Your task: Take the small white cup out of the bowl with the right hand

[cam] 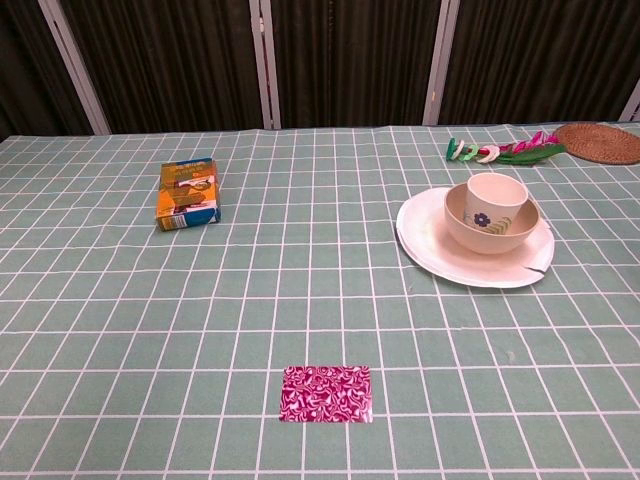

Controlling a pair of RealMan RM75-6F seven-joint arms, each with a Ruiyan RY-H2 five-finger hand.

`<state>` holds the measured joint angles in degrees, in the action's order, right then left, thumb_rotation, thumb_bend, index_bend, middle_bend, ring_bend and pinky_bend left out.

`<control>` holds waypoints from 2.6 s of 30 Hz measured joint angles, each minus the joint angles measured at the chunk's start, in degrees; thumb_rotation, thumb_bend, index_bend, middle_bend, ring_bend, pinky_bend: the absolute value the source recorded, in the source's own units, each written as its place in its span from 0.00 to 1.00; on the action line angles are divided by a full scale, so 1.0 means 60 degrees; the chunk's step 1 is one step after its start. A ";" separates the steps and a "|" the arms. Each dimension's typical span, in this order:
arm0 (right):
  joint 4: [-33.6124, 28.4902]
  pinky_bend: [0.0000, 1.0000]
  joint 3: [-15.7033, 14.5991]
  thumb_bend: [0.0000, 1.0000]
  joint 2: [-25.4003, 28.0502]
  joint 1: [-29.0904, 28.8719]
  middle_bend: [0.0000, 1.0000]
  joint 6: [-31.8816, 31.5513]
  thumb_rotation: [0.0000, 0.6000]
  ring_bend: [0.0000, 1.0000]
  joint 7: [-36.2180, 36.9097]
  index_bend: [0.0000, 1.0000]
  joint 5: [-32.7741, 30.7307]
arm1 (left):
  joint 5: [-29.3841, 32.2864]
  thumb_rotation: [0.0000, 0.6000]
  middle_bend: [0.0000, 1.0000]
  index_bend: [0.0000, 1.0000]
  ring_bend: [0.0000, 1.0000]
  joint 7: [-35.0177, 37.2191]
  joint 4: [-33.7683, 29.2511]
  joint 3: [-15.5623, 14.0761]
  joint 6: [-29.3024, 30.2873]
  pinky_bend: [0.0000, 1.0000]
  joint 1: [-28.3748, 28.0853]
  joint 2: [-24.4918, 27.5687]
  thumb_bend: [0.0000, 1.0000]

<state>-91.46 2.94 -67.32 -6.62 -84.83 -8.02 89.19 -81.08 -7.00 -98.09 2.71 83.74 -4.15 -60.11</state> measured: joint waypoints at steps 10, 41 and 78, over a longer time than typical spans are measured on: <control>-0.0015 0.00 -0.0007 0.11 0.0000 -0.0018 0.00 0.0023 1.00 0.00 0.0029 0.00 0.0027 | -0.0005 1.00 0.00 0.00 0.00 0.0002 -0.0014 0.0006 0.0038 0.00 0.0014 0.0005 0.00; 0.0900 0.00 0.1606 0.18 -0.3150 -0.2858 0.15 0.2764 1.00 0.00 -0.1741 0.47 -0.1673 | 0.0016 1.00 0.00 0.00 0.00 0.0472 0.0049 0.0054 0.0033 0.00 0.0042 0.0150 0.00; 0.3582 0.00 0.2260 0.30 -0.4781 -0.4309 0.20 0.3668 1.00 0.00 -0.1610 0.54 -0.3551 | 0.0098 1.00 0.00 0.00 0.00 0.0821 0.0114 0.0077 -0.0085 0.00 0.0031 0.0251 0.00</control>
<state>-69.97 16.50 -96.01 -32.47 -62.82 -17.68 67.88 -80.50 -2.07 -97.40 3.17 83.23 -3.97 -58.60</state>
